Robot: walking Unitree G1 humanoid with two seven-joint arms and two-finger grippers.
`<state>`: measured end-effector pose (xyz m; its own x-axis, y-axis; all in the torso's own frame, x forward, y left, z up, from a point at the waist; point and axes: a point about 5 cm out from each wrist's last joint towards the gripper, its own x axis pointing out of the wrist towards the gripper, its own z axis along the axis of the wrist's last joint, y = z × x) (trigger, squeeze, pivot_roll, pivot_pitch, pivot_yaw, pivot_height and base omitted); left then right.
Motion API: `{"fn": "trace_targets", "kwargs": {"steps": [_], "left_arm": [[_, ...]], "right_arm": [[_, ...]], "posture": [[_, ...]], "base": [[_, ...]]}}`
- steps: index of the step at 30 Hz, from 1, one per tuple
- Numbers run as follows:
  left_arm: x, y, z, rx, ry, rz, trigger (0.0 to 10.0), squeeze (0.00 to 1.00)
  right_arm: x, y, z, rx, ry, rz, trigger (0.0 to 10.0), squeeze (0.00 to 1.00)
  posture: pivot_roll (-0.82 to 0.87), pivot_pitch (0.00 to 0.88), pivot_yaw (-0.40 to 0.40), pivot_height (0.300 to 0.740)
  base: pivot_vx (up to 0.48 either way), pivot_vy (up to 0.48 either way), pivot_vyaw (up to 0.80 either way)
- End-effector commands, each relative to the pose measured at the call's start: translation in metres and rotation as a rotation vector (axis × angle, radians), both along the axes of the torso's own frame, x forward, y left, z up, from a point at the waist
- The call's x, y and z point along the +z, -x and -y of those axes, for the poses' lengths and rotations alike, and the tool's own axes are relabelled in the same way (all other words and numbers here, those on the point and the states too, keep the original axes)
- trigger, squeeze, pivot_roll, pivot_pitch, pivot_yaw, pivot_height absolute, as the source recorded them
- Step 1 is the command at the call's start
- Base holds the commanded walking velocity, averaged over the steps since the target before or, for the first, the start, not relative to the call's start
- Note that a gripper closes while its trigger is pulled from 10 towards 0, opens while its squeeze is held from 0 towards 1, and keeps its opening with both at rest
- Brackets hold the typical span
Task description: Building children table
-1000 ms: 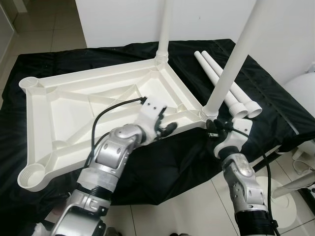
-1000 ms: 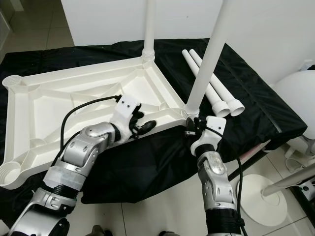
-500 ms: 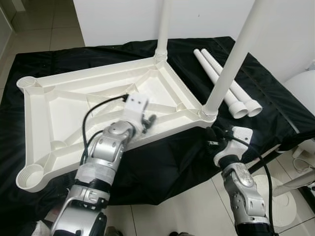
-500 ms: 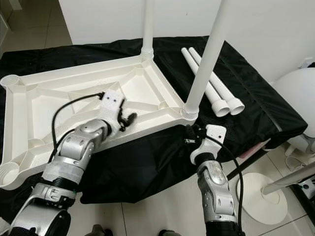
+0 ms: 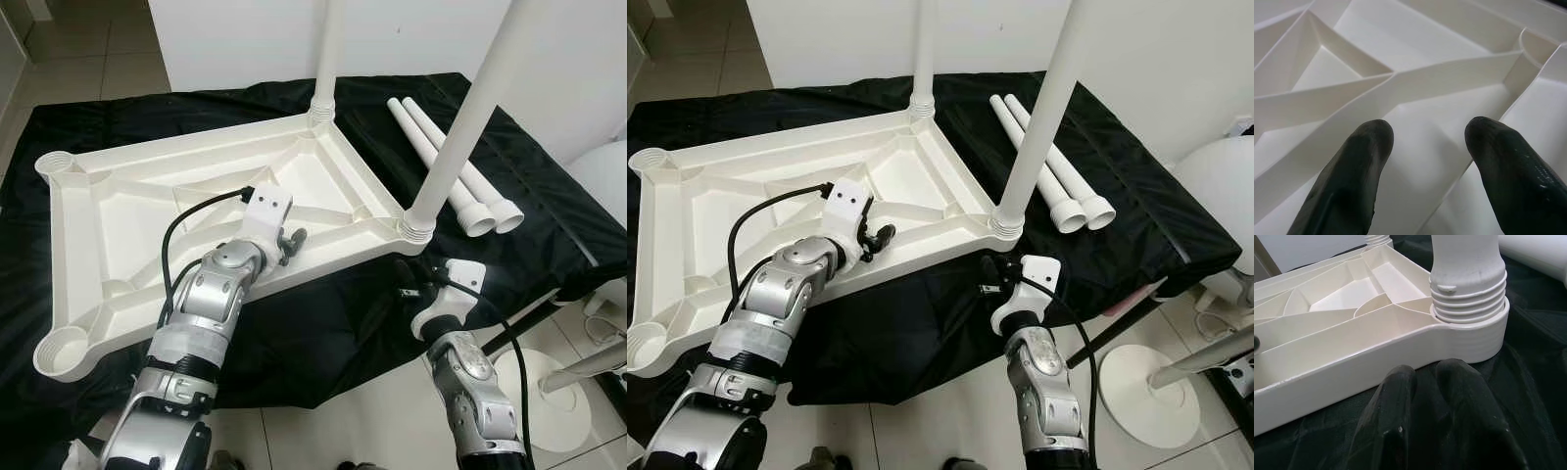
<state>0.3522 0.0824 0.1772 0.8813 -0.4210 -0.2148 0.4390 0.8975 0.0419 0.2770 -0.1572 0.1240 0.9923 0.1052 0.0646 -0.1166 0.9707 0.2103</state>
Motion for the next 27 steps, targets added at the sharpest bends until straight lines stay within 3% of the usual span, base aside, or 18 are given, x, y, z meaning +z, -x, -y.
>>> {"fn": "trace_targets", "kwargs": {"steps": [1, 8, 18, 27], "left_arm": [[0.005, 0.004, 0.005, -0.100, 0.050, 0.012, 10.0, 0.00], [0.006, 0.011, 0.009, -0.195, 0.091, -0.001, 10.0, 0.00], [-0.009, 0.017, 0.014, -0.255, -0.020, -0.035, 10.0, 0.00], [-0.013, 0.016, 0.013, -0.244, -0.061, -0.040, 10.0, 0.00]], "right_arm": [[-0.004, 0.003, 0.001, 0.003, -0.004, -0.019, 10.0, 0.00], [-0.006, 0.005, -0.003, 0.023, 0.002, -0.026, 10.0, 0.00], [-0.007, 0.007, -0.003, 0.029, 0.009, -0.030, 10.0, 0.00], [-0.007, 0.007, -0.004, 0.030, 0.012, -0.030, 10.0, 0.00]], "posture": [[-0.03, 0.092, -0.011, 0.740], [-0.03, 0.081, -0.014, 0.740], [-0.04, 0.073, -0.014, 0.740], [-0.04, 0.071, -0.011, 0.740]], "base": [[0.000, 0.000, 0.00], [0.000, 0.000, 0.00], [0.000, 0.000, 0.00], [0.000, 0.000, 0.00]]}}
